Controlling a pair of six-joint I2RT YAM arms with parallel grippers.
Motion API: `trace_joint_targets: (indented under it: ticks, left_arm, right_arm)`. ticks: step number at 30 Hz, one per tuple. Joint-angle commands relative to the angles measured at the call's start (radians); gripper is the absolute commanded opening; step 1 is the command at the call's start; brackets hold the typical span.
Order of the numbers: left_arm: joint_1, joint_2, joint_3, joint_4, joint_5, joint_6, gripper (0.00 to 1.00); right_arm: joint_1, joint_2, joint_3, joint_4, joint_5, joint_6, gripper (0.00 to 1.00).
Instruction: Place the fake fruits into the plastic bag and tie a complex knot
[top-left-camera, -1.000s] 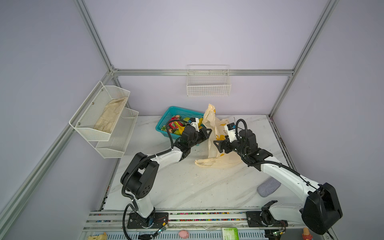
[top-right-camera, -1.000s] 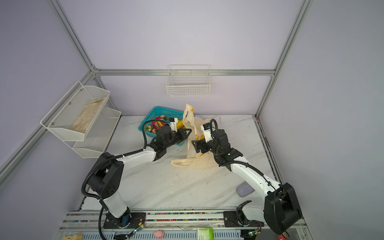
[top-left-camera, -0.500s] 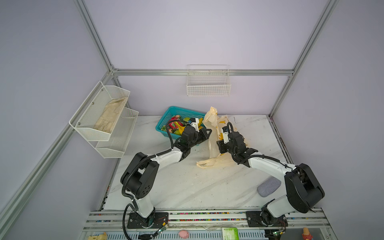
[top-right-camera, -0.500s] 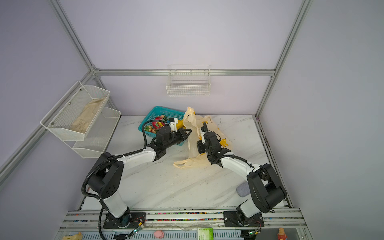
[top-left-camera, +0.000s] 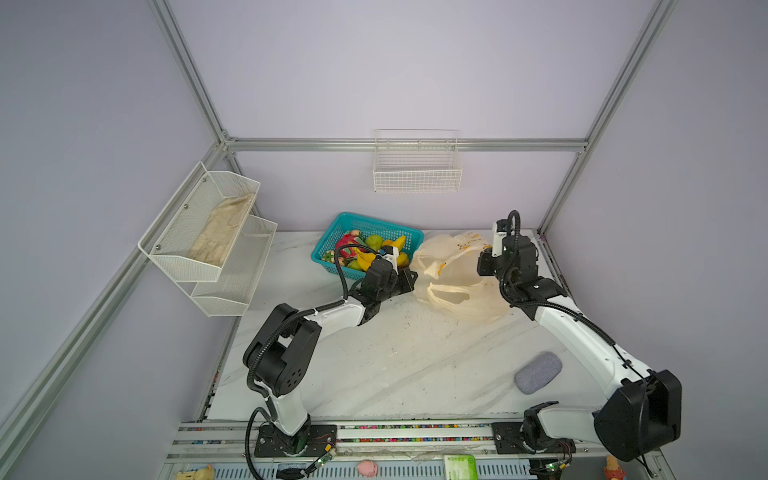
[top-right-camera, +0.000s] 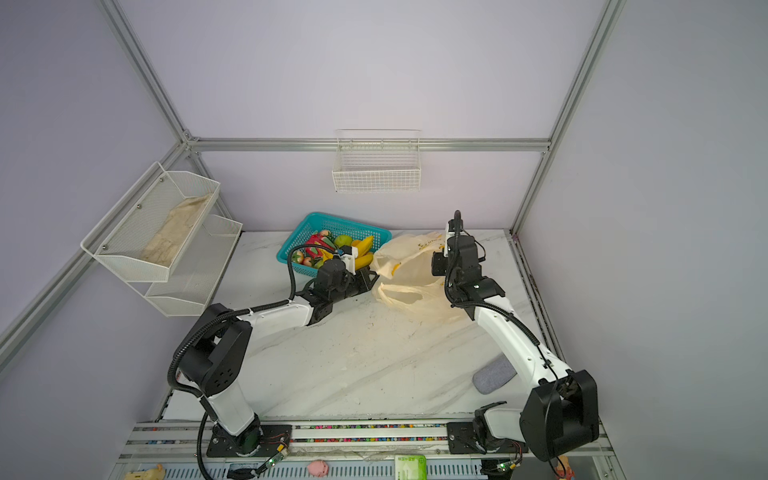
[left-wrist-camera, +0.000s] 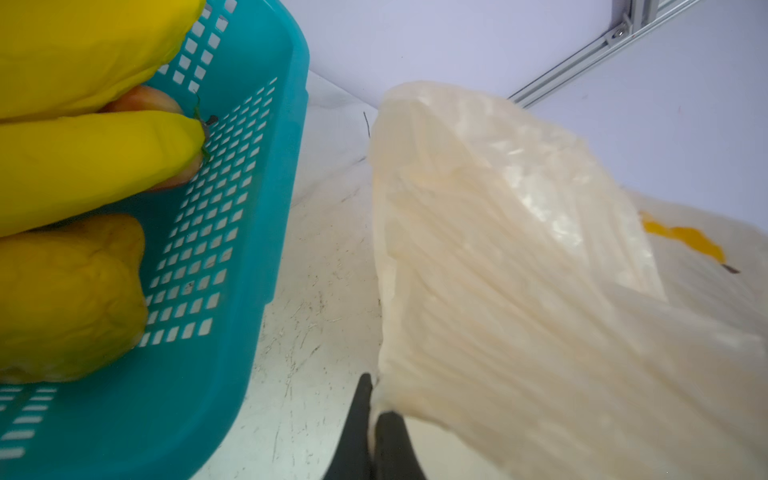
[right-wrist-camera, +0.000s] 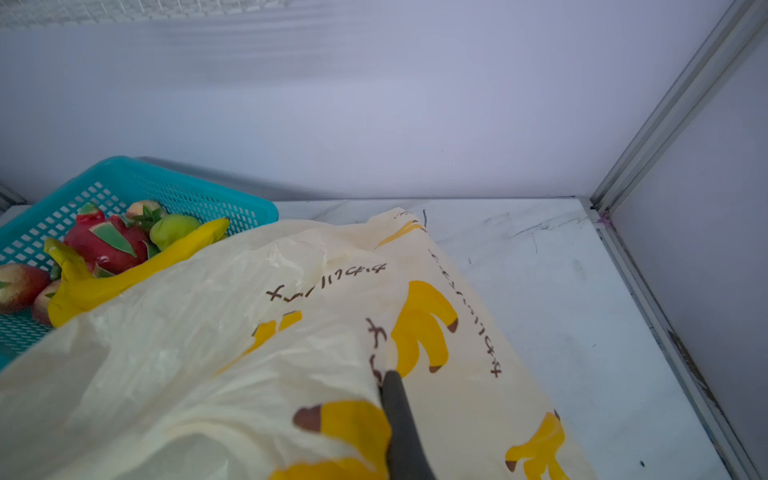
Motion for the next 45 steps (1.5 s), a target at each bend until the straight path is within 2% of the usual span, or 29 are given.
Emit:
trace_joint_targets:
  ticks: [1, 4, 8, 11, 17, 22, 24, 36, 40, 45]
  left_arm:
    - [0.004, 0.001, -0.021, -0.020, -0.003, 0.137, 0.00]
    - [0.004, 0.008, -0.001, -0.039, 0.034, 0.203, 0.02]
    - [0.003, -0.018, -0.011, -0.039, 0.086, 0.264, 0.28]
    - [0.005, -0.065, -0.047, -0.032, 0.067, 0.311, 0.43]
    - [0.004, -0.119, -0.058, -0.025, 0.061, 0.465, 0.65]
    - [0.005, -0.165, -0.038, -0.030, 0.056, 0.581, 0.73]
    - [0.004, -0.175, -0.023, -0.021, 0.060, 0.646, 0.73]
    - [0.007, -0.066, 0.138, 0.027, 0.034, 0.800, 0.71]
    - [0.022, -0.058, 0.157, 0.038, 0.017, 0.851, 0.75]
    - [0.058, -0.063, 0.161, 0.048, 0.078, 0.888, 0.84]
  right_arm:
    - [-0.010, 0.010, 0.028, -0.078, -0.042, 0.003, 0.00]
    - [-0.013, 0.035, 0.040, -0.075, -0.126, 0.042, 0.00]
    - [-0.013, 0.065, 0.031, -0.051, -0.214, 0.100, 0.00]
    - [-0.013, 0.093, 0.015, -0.035, -0.273, 0.139, 0.00]
    - [-0.013, 0.113, 0.003, -0.035, -0.351, 0.180, 0.00]
    - [-0.014, 0.130, 0.018, -0.072, -0.344, 0.183, 0.00]
    - [-0.014, 0.139, 0.031, -0.100, -0.329, 0.161, 0.00]
    - [-0.013, 0.197, 0.177, -0.287, -0.254, 0.014, 0.00]
    - [-0.014, 0.211, 0.206, -0.313, -0.227, -0.006, 0.00]
    - [-0.014, 0.211, 0.211, -0.328, -0.215, -0.027, 0.00]
